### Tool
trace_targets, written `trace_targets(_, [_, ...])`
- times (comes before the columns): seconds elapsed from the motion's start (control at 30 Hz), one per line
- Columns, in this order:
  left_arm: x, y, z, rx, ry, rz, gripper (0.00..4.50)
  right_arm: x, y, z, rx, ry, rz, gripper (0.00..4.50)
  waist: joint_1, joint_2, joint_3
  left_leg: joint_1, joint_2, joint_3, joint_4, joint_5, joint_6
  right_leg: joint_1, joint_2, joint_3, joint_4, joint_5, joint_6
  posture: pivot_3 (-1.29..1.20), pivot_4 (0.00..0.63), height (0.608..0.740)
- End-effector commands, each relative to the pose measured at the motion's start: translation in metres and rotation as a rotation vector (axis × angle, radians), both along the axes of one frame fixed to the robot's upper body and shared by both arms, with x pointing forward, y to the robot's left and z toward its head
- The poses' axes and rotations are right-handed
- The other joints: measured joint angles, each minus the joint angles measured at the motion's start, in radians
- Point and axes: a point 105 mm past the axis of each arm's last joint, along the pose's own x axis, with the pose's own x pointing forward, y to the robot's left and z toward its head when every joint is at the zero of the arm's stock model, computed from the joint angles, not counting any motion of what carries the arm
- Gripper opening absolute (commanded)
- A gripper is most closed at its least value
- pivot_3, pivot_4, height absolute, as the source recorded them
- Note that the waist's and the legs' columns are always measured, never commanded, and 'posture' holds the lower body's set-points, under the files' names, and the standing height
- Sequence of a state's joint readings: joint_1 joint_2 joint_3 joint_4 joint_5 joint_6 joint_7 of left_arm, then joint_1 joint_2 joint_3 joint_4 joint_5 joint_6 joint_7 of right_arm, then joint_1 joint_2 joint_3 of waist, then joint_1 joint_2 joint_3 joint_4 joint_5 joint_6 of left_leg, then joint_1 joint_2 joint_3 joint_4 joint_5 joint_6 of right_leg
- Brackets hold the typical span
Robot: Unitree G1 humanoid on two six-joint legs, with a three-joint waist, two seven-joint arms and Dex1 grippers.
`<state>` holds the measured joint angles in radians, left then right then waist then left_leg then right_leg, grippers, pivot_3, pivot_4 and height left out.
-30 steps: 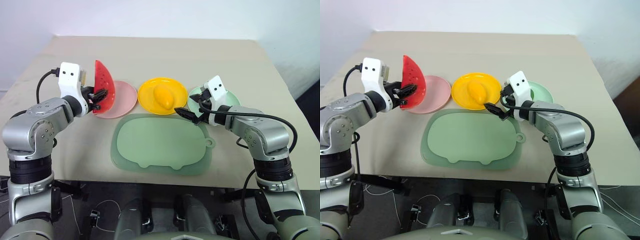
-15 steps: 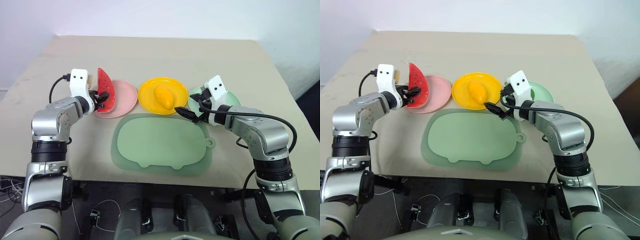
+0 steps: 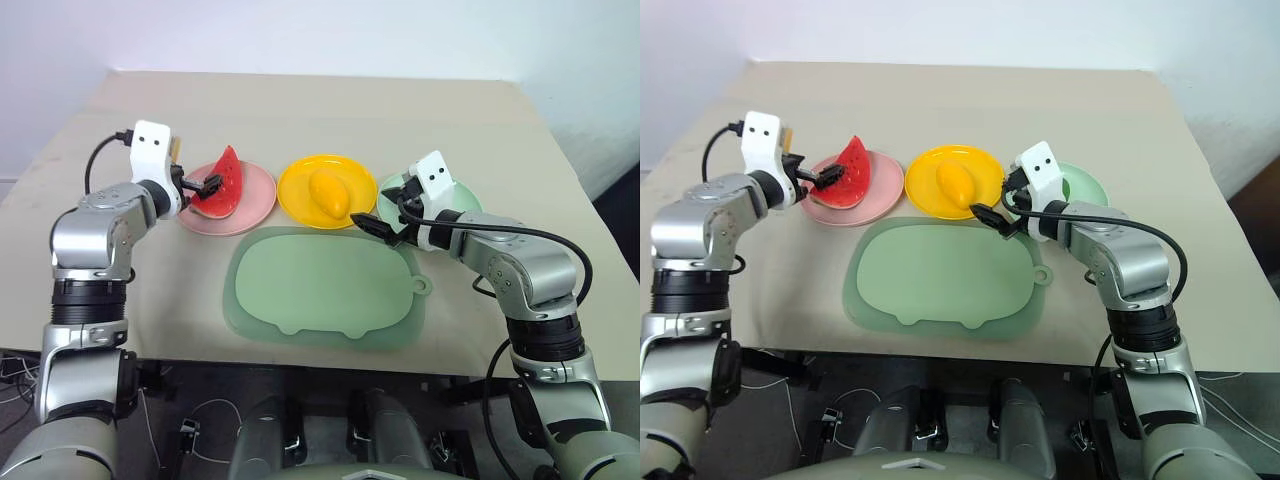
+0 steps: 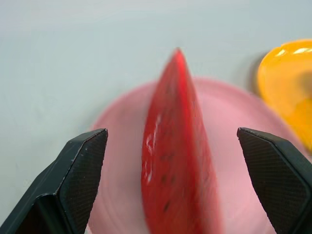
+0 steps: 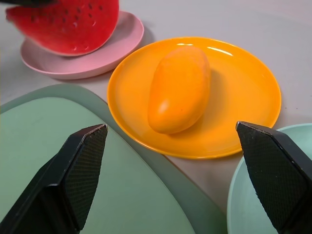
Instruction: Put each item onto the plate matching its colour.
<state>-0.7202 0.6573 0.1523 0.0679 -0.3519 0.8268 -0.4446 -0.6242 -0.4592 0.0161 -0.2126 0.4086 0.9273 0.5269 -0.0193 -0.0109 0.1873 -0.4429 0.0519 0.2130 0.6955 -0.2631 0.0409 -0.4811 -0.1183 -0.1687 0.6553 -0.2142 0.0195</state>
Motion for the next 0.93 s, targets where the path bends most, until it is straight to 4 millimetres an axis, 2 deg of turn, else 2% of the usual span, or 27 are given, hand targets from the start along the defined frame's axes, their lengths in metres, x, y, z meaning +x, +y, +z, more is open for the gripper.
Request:
trace_targets(0.03, [-0.022, -0.005, 0.021, -0.02, -0.1, -0.128, 4.48, -0.006, -0.007, 0.02, 0.046, -0.075, 0.012, 4.5, -0.001, 0.0, 0.0, 0.0, 0.0, 0.0, 0.0, 0.0, 0.0, 0.0, 0.0, 0.0, 0.0, 0.0, 0.0, 0.0, 0.15, 0.696])
trace_targets(0.3, [-0.082, -0.017, 0.003, -0.097, -0.193, -0.474, 4.48, -0.033, -0.02, 0.026, 0.164, -0.125, 0.069, 4.5, 0.005, 0.0, 0.0, 0.0, 0.001, 0.0, 0.0, -0.001, 0.0, 0.0, 0.0, 0.0, -0.001, 0.0, 0.0, 0.0, 0.15, 0.696])
trace_targets(0.4, [-0.087, -0.013, -0.007, -0.068, -0.192, -0.486, 4.48, -0.044, -0.025, 0.022, 0.176, -0.136, 0.087, 4.5, 0.009, 0.0, 0.0, 0.0, 0.0, -0.001, 0.001, -0.001, 0.0, 0.001, -0.001, 0.0, -0.001, 0.0, 0.0, 0.0, 0.15, 0.696])
trace_targets(0.53, [-0.093, -0.013, -0.012, -0.113, -0.219, -0.528, 4.48, -0.055, -0.027, 0.013, 0.212, -0.099, 0.119, 4.5, 0.006, 0.0, 0.0, 0.0, 0.0, -0.001, 0.001, -0.002, 0.002, 0.003, -0.001, 0.0, -0.005, -0.001, -0.002, 0.0, 0.15, 0.696])
trace_targets(0.77, [-0.101, -0.011, -0.045, -0.078, -0.204, -0.542, 4.48, -0.061, -0.04, -0.003, 0.202, -0.073, 0.088, 4.5, 0.006, 0.0, 0.0, 0.0, 0.001, -0.001, 0.001, -0.003, 0.004, 0.002, 0.0, 0.0, -0.006, 0.0, -0.002, 0.0, 0.15, 0.696])
trace_targets(0.93, [-0.103, -0.014, -0.056, -0.046, -0.195, -0.56, 4.48, -0.064, -0.047, -0.012, 0.163, -0.066, 0.078, 4.5, 0.007, 0.0, 0.0, 0.0, 0.001, -0.001, 0.001, -0.003, 0.004, 0.003, -0.001, 0.0, -0.006, -0.002, -0.004, 0.0, 0.15, 0.696])
